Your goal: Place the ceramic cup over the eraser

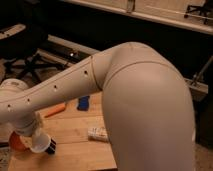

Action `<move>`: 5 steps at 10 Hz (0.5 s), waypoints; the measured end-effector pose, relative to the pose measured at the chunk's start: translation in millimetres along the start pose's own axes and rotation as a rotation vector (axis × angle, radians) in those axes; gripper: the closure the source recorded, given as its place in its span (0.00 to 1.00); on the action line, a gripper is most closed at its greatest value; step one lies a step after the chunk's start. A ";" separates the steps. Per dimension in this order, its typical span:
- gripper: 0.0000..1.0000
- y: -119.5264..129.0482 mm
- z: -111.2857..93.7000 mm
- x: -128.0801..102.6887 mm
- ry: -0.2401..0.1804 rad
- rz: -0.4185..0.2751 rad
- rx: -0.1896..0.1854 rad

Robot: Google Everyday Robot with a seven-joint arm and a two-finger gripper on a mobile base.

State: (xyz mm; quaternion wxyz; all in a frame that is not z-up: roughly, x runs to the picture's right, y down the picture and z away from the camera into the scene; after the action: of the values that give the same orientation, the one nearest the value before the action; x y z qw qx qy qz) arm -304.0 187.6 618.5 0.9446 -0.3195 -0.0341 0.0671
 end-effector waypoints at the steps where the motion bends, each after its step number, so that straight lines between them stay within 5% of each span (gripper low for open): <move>1: 1.00 2.8 6.3 2.8 0.011 0.002 -0.009; 5: 1.00 10.7 27.3 16.3 0.053 0.024 -0.042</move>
State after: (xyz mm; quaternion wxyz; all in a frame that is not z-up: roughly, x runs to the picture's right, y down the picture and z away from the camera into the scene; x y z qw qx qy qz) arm -291.9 214.7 634.0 0.9374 -0.3414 -0.0066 0.0689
